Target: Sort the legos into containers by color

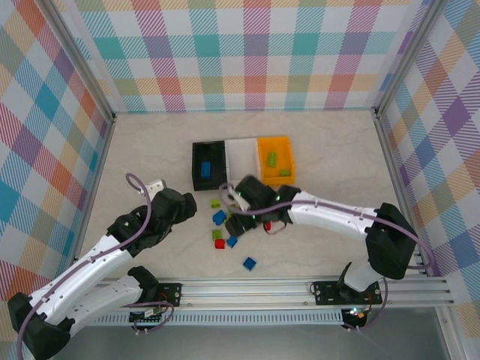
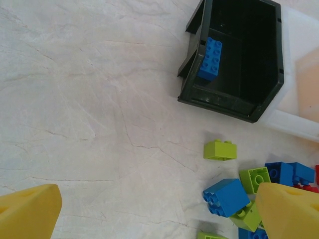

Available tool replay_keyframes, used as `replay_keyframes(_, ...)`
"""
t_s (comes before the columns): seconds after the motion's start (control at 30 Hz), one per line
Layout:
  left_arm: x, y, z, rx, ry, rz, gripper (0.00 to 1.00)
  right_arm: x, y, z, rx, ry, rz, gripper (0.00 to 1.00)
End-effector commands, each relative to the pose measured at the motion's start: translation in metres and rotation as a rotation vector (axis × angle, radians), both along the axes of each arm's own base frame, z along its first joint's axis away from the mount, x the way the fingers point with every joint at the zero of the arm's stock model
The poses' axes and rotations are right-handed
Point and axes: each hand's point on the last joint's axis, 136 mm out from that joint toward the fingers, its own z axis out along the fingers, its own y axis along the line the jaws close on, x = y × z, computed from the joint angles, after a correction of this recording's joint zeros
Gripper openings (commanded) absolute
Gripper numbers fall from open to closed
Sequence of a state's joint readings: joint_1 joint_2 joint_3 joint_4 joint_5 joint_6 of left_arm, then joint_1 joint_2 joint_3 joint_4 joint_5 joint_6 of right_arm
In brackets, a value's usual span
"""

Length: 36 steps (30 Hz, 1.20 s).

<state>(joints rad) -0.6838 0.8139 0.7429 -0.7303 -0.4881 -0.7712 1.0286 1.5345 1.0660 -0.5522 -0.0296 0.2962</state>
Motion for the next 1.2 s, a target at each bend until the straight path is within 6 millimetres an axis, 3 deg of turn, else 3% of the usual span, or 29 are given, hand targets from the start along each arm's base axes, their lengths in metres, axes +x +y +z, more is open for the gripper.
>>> replay_keyframes(0.0,0.005,0.001,0.011,0.002,-0.025,0.004,1.0,-0.044,-0.023,-0.025,-0.104,0.081,0.064,0.79)
replay_keyframes(0.2,0.007,-0.002,0.011,-0.009,-0.02,0.004,1.0,-0.07,-0.025,-0.051,-0.199,0.061,0.134,0.81)
replay_keyframes(0.37,0.007,-0.002,0.009,-0.001,-0.008,0.006,1.0,-0.069,-0.026,-0.072,-0.285,0.014,0.148,0.76)
replay_keyframes(0.47,0.007,-0.001,0.009,-0.002,-0.009,0.007,1.0,-0.066,-0.024,-0.078,-0.305,-0.009,0.151,0.71)
replay_keyframes(0.73,0.008,0.002,0.012,0.01,-0.011,0.011,1.0,-0.068,-0.019,-0.086,-0.316,-0.01,0.172,0.44)
replay_keyframes(0.87,0.009,0.001,0.014,0.009,-0.013,0.007,1.0,-0.058,-0.013,-0.066,-0.271,-0.057,0.154,0.37)
replay_keyframes(0.93,0.01,0.001,0.014,0.011,-0.01,0.009,1.0,-0.043,-0.006,-0.044,-0.216,-0.094,0.127,0.36)
replay_keyframes(1.17,0.009,0.001,0.008,0.001,-0.001,0.016,1.0,0.047,0.043,0.042,0.01,-0.237,0.026,0.35)
